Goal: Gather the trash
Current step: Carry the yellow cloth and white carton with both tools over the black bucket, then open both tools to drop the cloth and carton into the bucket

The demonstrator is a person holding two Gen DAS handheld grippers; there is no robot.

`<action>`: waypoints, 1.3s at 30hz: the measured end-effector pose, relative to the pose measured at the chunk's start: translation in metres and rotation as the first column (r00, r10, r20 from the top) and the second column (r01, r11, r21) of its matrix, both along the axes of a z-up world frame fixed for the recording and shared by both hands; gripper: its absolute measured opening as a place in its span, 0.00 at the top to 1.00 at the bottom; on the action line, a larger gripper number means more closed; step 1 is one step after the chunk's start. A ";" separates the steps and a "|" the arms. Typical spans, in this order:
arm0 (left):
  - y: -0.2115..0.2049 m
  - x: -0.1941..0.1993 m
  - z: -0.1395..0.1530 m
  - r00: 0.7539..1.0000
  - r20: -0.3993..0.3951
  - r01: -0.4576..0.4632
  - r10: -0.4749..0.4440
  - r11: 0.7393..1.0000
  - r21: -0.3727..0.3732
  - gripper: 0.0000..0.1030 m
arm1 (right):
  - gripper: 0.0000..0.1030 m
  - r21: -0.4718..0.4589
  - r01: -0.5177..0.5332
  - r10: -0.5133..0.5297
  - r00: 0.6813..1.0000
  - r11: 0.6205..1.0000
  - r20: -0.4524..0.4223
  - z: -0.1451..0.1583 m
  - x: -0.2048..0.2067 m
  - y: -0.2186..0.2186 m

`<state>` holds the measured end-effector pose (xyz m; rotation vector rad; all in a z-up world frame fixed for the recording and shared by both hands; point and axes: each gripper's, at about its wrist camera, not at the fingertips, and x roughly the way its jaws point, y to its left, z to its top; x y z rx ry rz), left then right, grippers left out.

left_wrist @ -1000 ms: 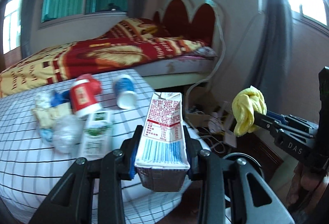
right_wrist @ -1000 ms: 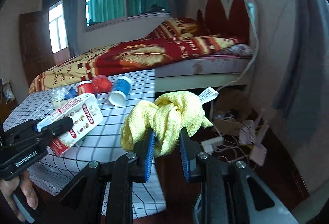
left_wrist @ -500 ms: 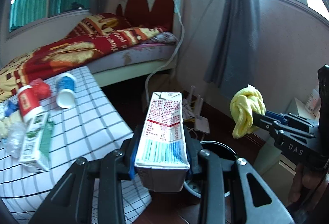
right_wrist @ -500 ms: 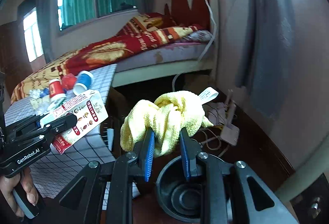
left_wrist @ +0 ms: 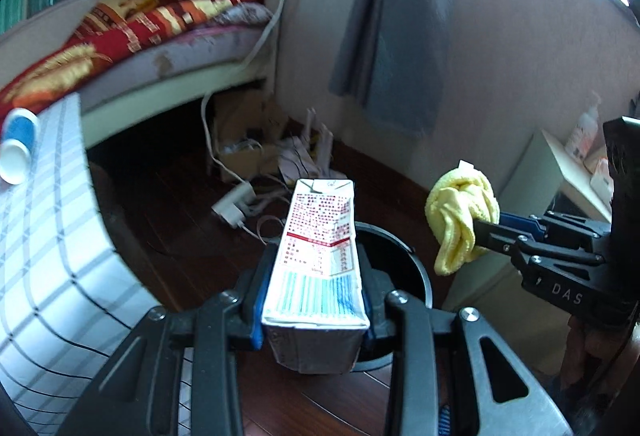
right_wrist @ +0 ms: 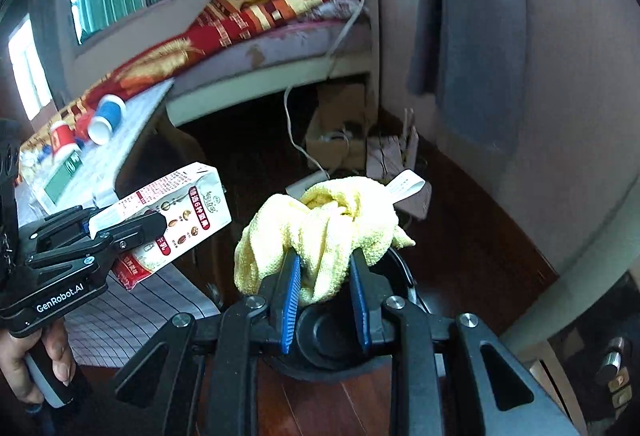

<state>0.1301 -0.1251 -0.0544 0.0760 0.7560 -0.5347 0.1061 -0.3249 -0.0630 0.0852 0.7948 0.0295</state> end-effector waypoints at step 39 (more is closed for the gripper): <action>-0.013 0.024 -0.064 0.989 -0.101 -0.090 0.110 0.978 0.187 0.01 | 0.00 -0.114 0.081 -0.102 0.974 0.990 -0.201 -0.109 0.034 -0.034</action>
